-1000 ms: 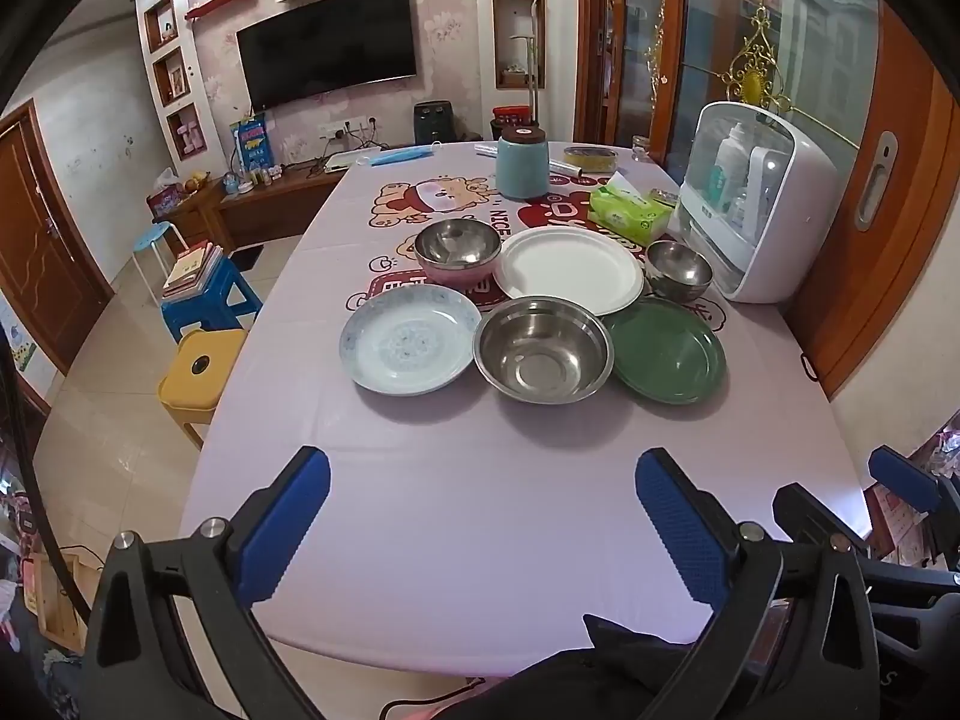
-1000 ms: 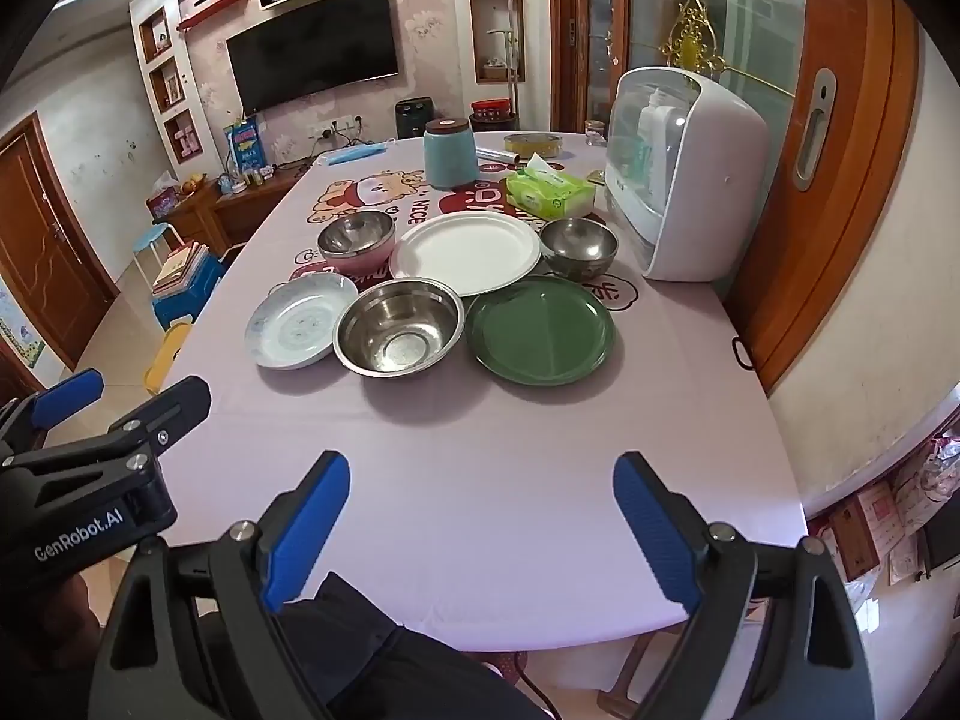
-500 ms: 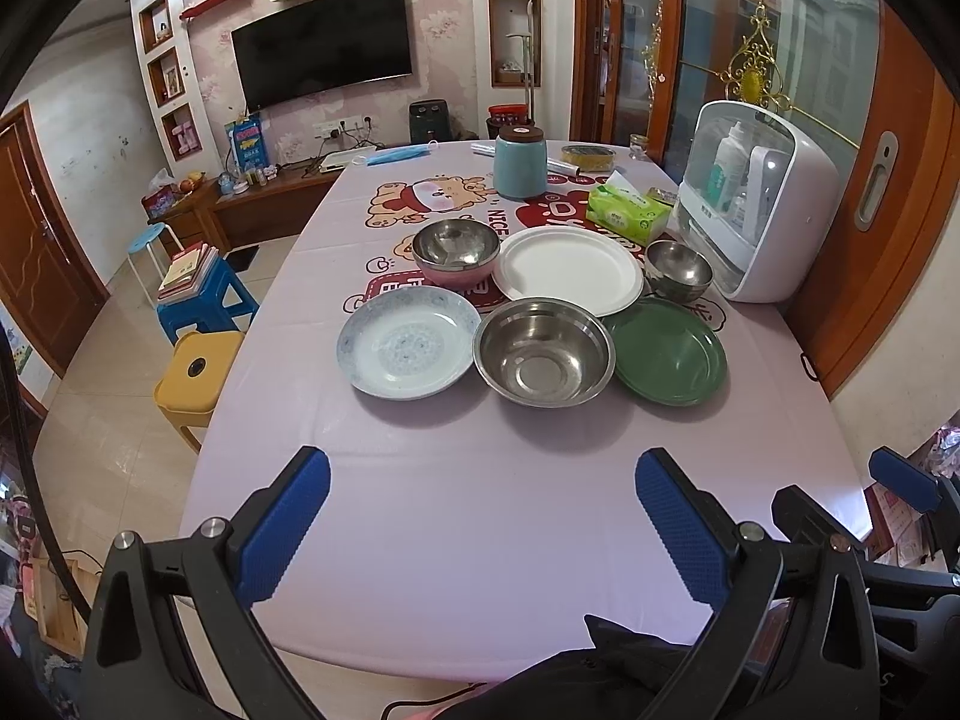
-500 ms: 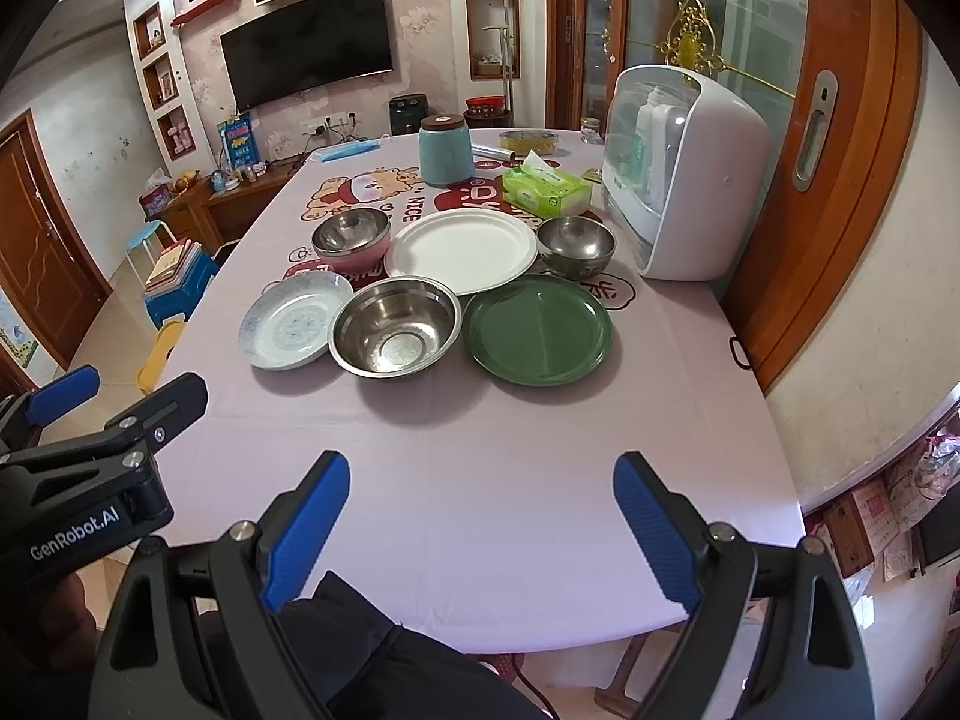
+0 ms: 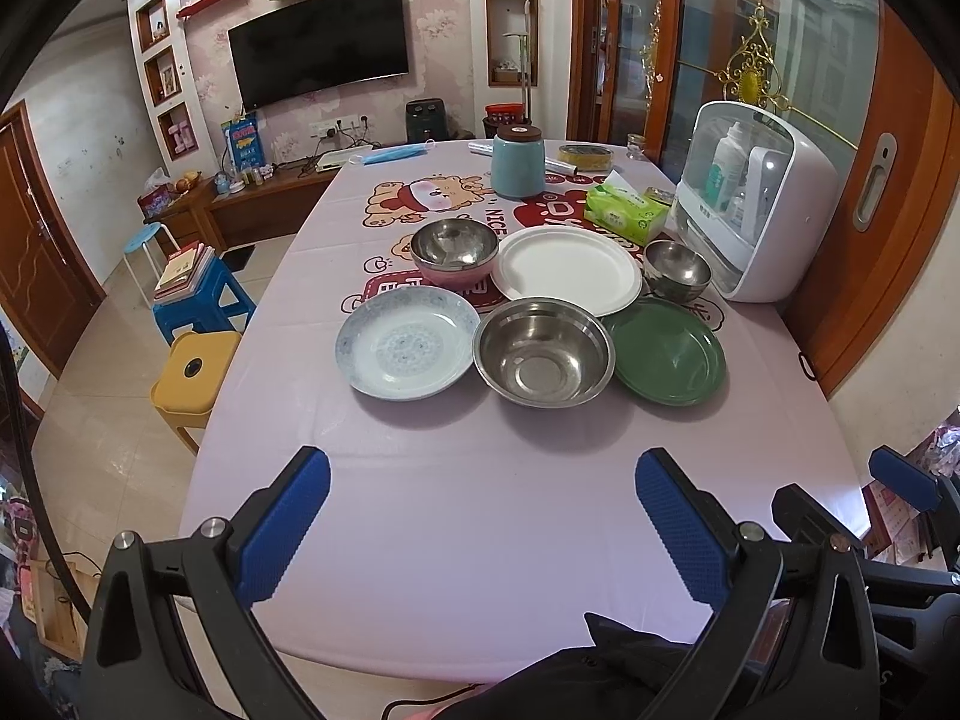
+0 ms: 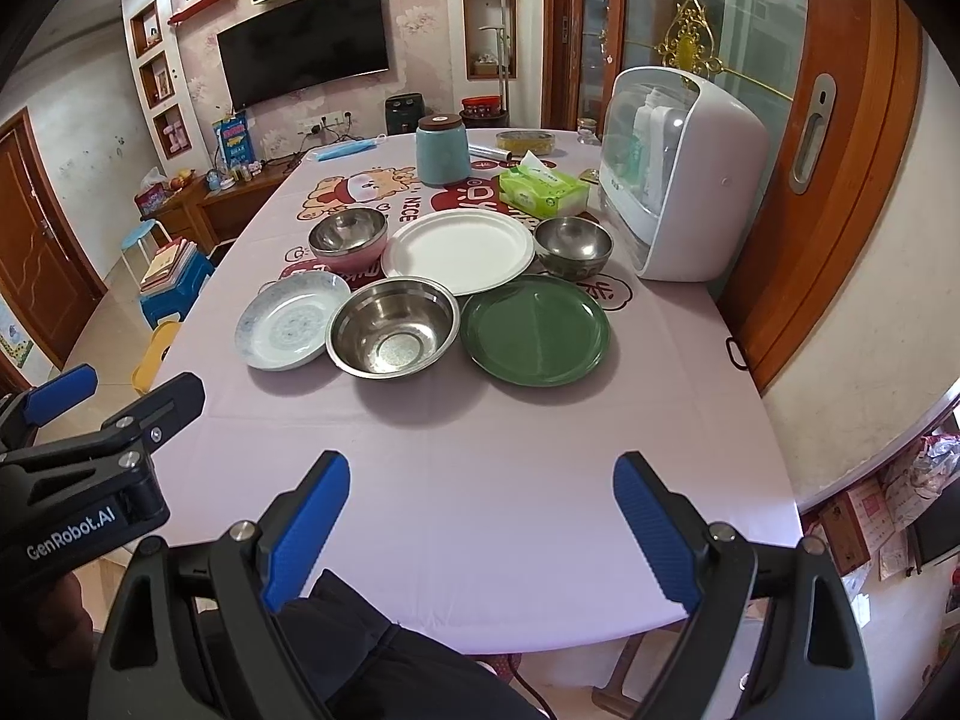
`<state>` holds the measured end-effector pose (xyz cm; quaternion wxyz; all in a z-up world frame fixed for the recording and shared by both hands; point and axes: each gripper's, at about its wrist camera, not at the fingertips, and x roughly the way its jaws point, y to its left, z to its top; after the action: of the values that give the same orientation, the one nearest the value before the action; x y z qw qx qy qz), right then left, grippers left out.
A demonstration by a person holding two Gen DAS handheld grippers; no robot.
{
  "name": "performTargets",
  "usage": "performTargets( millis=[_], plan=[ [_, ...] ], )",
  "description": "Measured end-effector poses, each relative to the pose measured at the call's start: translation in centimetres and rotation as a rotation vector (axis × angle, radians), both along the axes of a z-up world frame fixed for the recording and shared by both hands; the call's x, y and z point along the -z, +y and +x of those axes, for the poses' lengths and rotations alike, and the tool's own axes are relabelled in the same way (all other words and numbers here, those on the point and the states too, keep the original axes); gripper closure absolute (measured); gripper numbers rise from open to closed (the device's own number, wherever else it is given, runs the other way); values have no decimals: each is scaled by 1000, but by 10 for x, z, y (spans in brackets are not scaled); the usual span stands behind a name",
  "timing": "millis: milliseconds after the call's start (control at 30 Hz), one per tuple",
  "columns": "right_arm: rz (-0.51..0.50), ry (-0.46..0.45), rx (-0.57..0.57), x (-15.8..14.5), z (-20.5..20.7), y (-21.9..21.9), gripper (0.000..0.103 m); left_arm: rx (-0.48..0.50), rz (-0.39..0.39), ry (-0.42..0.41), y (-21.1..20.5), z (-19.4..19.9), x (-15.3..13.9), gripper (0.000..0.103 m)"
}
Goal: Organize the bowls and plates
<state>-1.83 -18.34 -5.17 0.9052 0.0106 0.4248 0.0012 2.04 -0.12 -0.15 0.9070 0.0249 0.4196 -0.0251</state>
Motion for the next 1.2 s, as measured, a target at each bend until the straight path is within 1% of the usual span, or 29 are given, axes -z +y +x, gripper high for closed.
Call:
performTargets(
  millis=[300,500,800,900,1000,1200],
  plan=[
    [-5,4,5,0,-2,-3,13,2,-3,6,-2,10,5,1],
    [-8,7,10,2,-2,-2,13,5,-4,5,-3,9,8,1],
    [23,0,33,6,-4,-4,13,16,-4,5,-2,5,11,1],
    [32,4,50,8,-8,-3,13,31,-4,13,6,4,13,1],
    [37,9,64,9,-7,10,13,47,-4,27,11,3,17,1],
    [56,39,102,18,-15,17,13,86,3,85,20,3,28,1]
  ],
)
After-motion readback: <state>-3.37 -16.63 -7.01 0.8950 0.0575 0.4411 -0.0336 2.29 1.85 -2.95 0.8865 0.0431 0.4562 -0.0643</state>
